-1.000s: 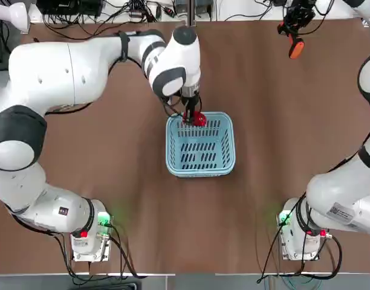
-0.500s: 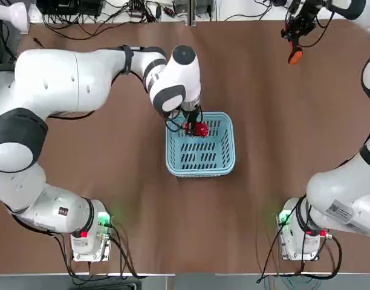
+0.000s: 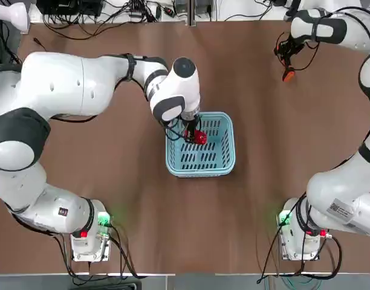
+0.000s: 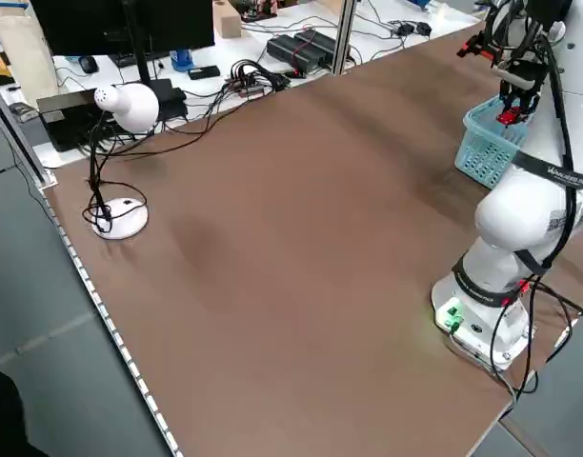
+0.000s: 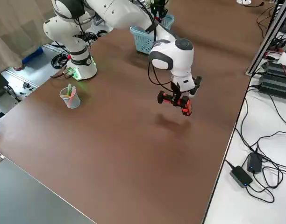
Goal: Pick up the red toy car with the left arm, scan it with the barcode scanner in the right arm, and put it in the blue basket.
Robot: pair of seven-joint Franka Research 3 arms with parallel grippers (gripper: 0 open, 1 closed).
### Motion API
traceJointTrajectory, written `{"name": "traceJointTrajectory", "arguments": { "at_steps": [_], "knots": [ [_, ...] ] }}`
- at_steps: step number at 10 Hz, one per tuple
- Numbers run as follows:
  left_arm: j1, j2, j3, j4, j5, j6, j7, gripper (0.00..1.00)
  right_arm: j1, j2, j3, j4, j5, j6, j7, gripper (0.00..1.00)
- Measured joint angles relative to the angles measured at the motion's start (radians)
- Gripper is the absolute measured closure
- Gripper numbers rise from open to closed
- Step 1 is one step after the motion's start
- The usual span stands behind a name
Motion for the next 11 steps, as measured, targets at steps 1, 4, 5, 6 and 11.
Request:
{"name": "traceJointTrajectory", "arguments": {
  "at_steps": [1, 4, 5, 6, 11],
  "knots": [
    [-0.008, 0.019, 0.000, -0.004, 0.018, 0.009, -0.006, 0.56, -0.004, 0.000, -0.004, -0.011, -0.007, 0.005, 0.000, 0.63],
    [-0.031, 0.068, 0.000, -0.007, 0.082, 0.015, -0.008, 0.56, -0.024, -0.001, -0.007, -0.022, -0.014, 0.006, -0.001, 0.63],
    [-0.035, 0.094, 0.000, -0.007, 0.122, 0.017, -0.009, 0.56, -0.026, 0.000, -0.008, -0.028, -0.014, 0.013, -0.001, 0.63],
    [-0.035, 0.120, 0.001, -0.006, 0.154, 0.023, -0.009, 0.56, -0.026, 0.003, -0.010, -0.037, -0.014, 0.028, -0.001, 0.63],
    [-0.063, 0.202, 0.032, 0.021, 0.213, 0.033, -0.009, 0.56, -0.026, 0.039, -0.018, -0.044, -0.015, 0.058, -0.001, 0.63]
  ]
}}
